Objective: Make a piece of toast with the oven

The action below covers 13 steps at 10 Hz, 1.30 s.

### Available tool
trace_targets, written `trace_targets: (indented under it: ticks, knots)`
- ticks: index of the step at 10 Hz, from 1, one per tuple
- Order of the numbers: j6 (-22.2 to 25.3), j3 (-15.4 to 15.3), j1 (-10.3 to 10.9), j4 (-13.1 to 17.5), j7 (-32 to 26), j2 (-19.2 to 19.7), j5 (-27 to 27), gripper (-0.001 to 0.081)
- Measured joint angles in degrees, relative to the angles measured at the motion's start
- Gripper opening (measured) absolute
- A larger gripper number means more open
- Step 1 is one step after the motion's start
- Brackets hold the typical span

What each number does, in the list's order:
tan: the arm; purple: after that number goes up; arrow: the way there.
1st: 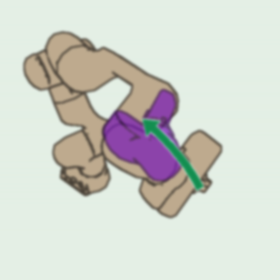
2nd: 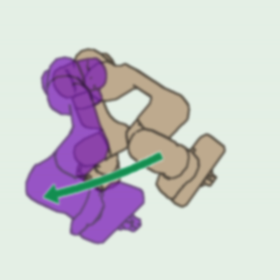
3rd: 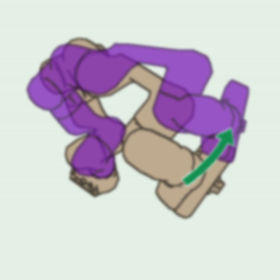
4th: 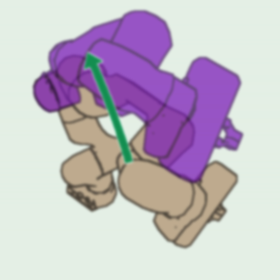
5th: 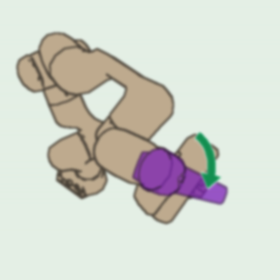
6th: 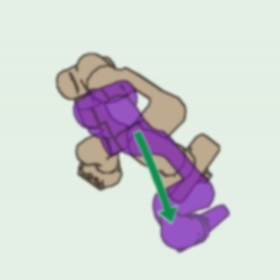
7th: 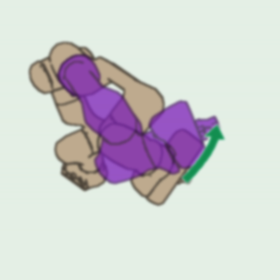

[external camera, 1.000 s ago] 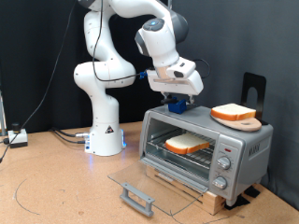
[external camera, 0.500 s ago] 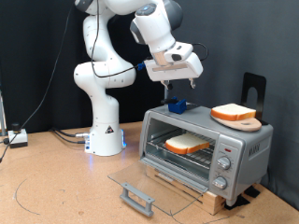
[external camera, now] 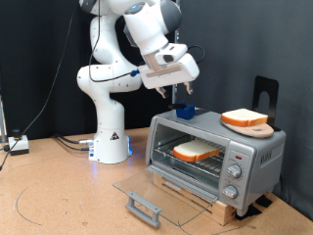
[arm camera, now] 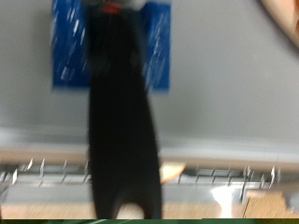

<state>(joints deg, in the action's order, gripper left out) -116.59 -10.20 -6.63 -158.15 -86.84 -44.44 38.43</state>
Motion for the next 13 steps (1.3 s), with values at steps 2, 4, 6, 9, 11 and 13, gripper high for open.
trace_targets:
  ticks: [2,4,6,9,11,13]
  knots:
    - [0.36,2.39,-3.02,0.03,-0.53,0.97,-2.8,0.0809]
    - [0.38,5.13,-5.39,0.31,-2.12,2.72,-4.91,0.0809]
    - [0.38,7.7,-7.52,1.17,-4.06,5.29,-7.03,0.0809]
    - [0.4,11.31,-9.71,3.53,-7.43,10.5,-9.28,0.0809]
    - [0.38,13.24,-9.94,5.56,-10.61,14.47,-9.3,0.0809]
    - [0.79,12.96,-9.99,5.33,-4.78,14.29,-7.26,0.0809]
